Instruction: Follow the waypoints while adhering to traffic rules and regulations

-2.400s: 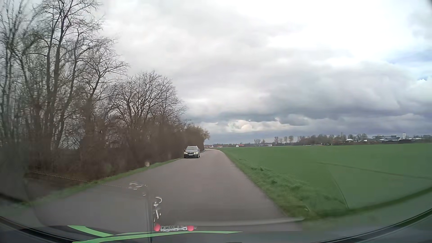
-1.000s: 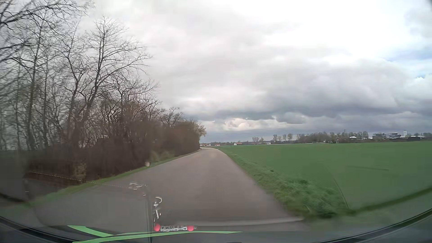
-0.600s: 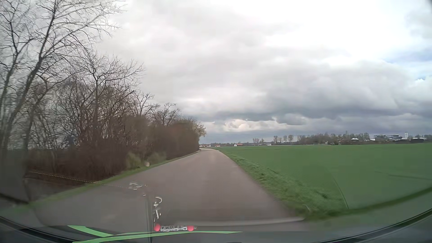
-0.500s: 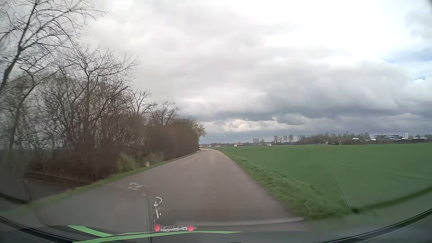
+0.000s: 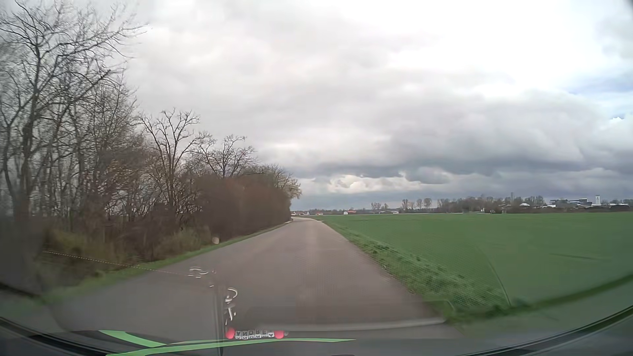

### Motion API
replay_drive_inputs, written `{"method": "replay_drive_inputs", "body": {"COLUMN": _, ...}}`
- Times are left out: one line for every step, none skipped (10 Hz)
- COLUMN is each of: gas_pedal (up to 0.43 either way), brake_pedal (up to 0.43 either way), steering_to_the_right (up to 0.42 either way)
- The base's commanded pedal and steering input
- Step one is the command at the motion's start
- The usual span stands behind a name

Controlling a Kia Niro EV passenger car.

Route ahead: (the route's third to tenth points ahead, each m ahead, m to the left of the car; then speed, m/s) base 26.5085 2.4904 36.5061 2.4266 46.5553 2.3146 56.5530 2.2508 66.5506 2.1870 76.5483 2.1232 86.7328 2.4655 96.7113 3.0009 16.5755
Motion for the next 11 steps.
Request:
{"method": "replay_drive_inputs", "body": {"gas_pedal": 0.189, "brake_pedal": 0.000, "steering_to_the_right": 0.001}}
{"method": "replay_drive_inputs", "body": {"gas_pedal": 0.189, "brake_pedal": 0.000, "steering_to_the_right": 0.001}}
{"method": "replay_drive_inputs", "body": {"gas_pedal": 0.189, "brake_pedal": 0.000, "steering_to_the_right": 0.001}}
{"method": "replay_drive_inputs", "body": {"gas_pedal": 0.189, "brake_pedal": 0.000, "steering_to_the_right": 0.001}}
{"method": "replay_drive_inputs", "body": {"gas_pedal": 0.189, "brake_pedal": 0.000, "steering_to_the_right": 0.001}}
{"method": "replay_drive_inputs", "body": {"gas_pedal": 0.189, "brake_pedal": 0.000, "steering_to_the_right": 0.001}}
{"method": "replay_drive_inputs", "body": {"gas_pedal": 0.177, "brake_pedal": 0.000, "steering_to_the_right": 0.001}}
{"method": "replay_drive_inputs", "body": {"gas_pedal": 0.177, "brake_pedal": 0.000, "steering_to_the_right": 0.001}}
{"method": "replay_drive_inputs", "body": {"gas_pedal": 0.177, "brake_pedal": 0.000, "steering_to_the_right": 0.001}}
{"method": "replay_drive_inputs", "body": {"gas_pedal": 0.177, "brake_pedal": 0.000, "steering_to_the_right": 0.001}}
{"method": "replay_drive_inputs", "body": {"gas_pedal": 0.177, "brake_pedal": 0.000, "steering_to_the_right": 0.001}}
